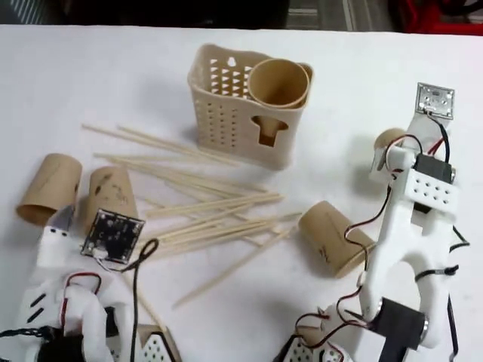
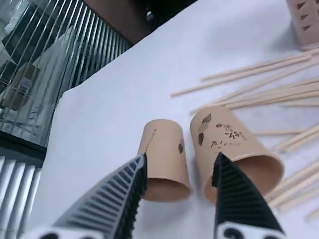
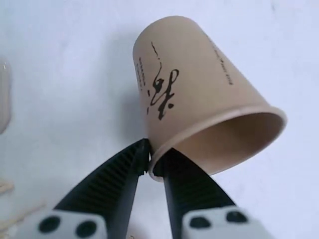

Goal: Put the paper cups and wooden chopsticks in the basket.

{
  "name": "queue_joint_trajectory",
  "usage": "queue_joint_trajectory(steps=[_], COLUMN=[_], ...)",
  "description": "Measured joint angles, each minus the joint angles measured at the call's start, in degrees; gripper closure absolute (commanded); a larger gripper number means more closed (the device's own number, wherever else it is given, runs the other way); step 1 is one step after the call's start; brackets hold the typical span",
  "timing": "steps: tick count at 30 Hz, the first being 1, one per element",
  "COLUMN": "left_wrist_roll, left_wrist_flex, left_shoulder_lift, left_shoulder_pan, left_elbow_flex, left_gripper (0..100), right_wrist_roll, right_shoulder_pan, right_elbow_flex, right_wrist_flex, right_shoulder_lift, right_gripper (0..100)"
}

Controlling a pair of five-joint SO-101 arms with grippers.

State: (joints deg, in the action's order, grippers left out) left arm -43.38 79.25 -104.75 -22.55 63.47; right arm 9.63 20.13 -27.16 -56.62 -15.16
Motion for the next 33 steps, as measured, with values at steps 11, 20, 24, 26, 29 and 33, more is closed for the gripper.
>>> queue_joint_trajectory(steps=[11,20,24,26,29,33], left_wrist_roll=[-11.87,-18.73,-17.23,-16.00,-14.15,-13.10], left_wrist_flex=[1.32,0.18,-7.12,-11.78,-18.46,-24.79], left_shoulder_lift=[23.74,43.25,44.48,44.75,45.01,45.01], left_shoulder_pan=[-1.76,-1.67,-1.67,-1.67,-1.67,-1.41], left_elbow_flex=[-5.01,-9.58,-7.38,-4.48,0.44,6.42], left_gripper=[69,69,69,69,75,85], right_wrist_roll=[0.79,0.79,0.79,0.79,0.79,0.79], right_shoulder_pan=[-0.09,-0.09,-0.09,-0.09,-0.09,-0.09], right_elbow_flex=[0.00,0.00,0.00,0.00,0.00,0.00], right_wrist_flex=[-2.90,-4.04,-4.04,-4.04,-4.04,-4.04], right_shoulder_lift=[-0.70,-0.70,-0.70,-0.70,-0.70,-0.70], right_gripper=[98.0,98.0,98.0,98.0,98.0,98.0])
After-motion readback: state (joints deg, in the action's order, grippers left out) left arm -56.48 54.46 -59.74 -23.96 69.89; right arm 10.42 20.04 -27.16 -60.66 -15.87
